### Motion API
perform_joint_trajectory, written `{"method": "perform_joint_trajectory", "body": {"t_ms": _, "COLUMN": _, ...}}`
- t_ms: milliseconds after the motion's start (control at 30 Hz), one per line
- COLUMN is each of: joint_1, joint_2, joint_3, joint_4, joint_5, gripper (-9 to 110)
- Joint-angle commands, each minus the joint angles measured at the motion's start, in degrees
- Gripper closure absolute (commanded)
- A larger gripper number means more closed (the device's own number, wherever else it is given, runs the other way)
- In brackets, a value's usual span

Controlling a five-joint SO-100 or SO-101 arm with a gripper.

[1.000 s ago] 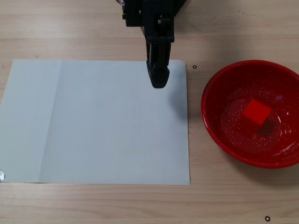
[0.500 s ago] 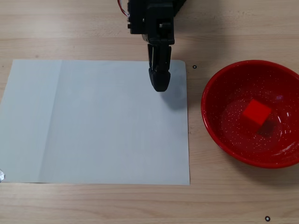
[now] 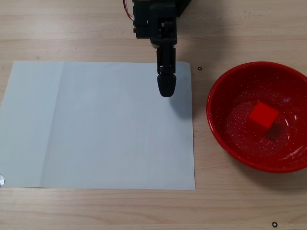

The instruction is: Grasp the red cube and put it in the red bowl.

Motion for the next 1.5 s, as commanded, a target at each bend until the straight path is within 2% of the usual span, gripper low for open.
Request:
{"method": "perform_joint_trajectory", "body": {"t_ms": 0, "joint_1": 0.8, "joint_2": 3.5, "joint_3": 0.3, "joint_4": 2.0, "joint_5": -1.8, "gripper": 101}}
{"method": "perform_joint_trajectory", "body": {"t_ms": 367, "joint_1": 0.8, "joint_2": 5.2, "joint_3": 0.4, "joint_4": 17.8, "joint_5": 1.3, "gripper": 101}}
{"method": "perform_joint_trajectory", "body": {"t_ms": 1467, "joint_1": 0.8, "joint_2": 5.1, "joint_3": 0.3, "joint_4": 18.4, "joint_5": 2.0, "gripper": 101}}
